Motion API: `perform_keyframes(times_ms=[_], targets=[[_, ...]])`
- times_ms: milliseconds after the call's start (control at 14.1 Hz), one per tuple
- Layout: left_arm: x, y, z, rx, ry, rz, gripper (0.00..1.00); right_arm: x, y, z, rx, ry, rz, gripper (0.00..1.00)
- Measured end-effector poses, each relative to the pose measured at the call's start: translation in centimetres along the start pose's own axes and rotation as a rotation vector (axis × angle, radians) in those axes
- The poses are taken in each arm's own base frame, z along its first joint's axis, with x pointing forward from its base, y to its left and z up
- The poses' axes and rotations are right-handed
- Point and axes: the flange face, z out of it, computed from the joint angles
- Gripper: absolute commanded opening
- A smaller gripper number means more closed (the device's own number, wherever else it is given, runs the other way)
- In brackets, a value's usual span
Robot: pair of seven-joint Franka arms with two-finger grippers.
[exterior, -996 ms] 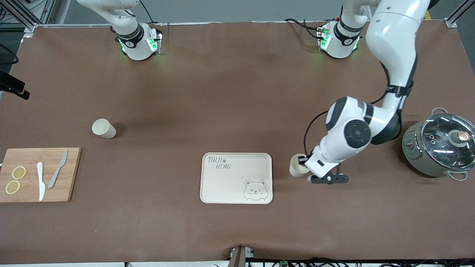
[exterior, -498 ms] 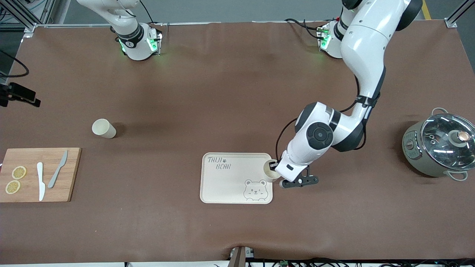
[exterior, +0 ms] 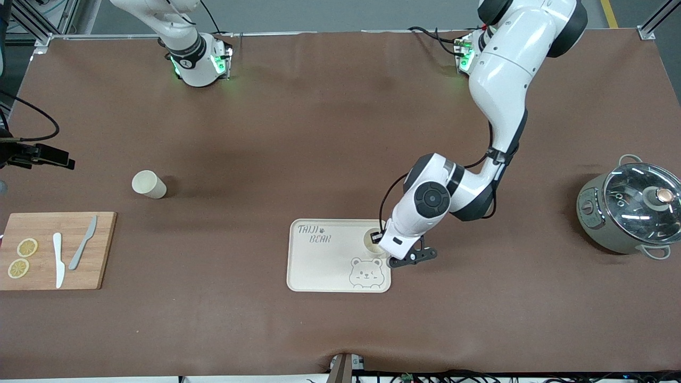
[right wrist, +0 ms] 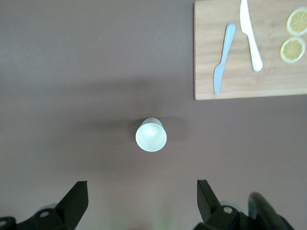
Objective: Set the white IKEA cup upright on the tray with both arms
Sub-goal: 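Set the cup upright on the tray while the right gripper reaches the other cup, then grasp the cup by the cutting board with the right gripper while the left gripper withdraws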
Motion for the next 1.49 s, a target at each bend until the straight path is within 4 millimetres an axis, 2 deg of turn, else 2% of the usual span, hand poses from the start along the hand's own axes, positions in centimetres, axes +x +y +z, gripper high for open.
perform_keyframes(times_ms=[142, 213, 356, 498, 640, 711, 925, 1138, 1280, 1494], targets=[[0.1, -0.2, 0.5, 0.003, -0.003, -0.009, 0.48, 1.8, 2.6, 4.4, 0.031, -0.071, 0.041, 1.00], [0.1, -0.1, 0.5, 0.003, -0.003, -0.022, 0.99, 3.0, 3.4, 6.7, 0.039, -0.094, 0.053, 1.00], [0.2, -0.1, 0.3, 0.000, 0.000, -0.032, 1.00, 5.1, 3.8, 10.9, 0.045, -0.130, 0.059, 1.00], [0.4, 0.2, -0.3, -0.009, 0.010, -0.036, 1.00, 6.6, 3.4, 14.7, 0.047, -0.179, 0.051, 1.00], [1.0, 0.4, -1.8, -0.025, 0.030, -0.040, 1.00, 7.4, 2.8, 17.7, 0.050, -0.223, 0.041, 1.00], [1.5, 0.4, -3.1, -0.034, 0.046, -0.044, 1.00, 7.8, 2.6, 18.7, 0.049, -0.233, 0.038, 1.00], [3.7, -1.7, -9.3, -0.032, 0.071, -0.082, 1.00, 8.0, 2.6, 20.4, 0.035, -0.236, 0.034, 1.00], [5.6, -5.5, -16.2, 0.001, 0.070, -0.134, 1.00, 7.3, 3.2, 24.8, -0.003, -0.231, 0.009, 1.00], [6.3, -8.4, -20.2, 0.034, 0.054, -0.161, 1.00, 6.3, 3.3, 27.4, -0.004, -0.253, 0.001, 1.00], [6.4, -12.1, -24.8, 0.074, 0.032, -0.152, 1.00, 5.2, 3.2, 28.9, 0.001, -0.285, -0.009, 0.97]])
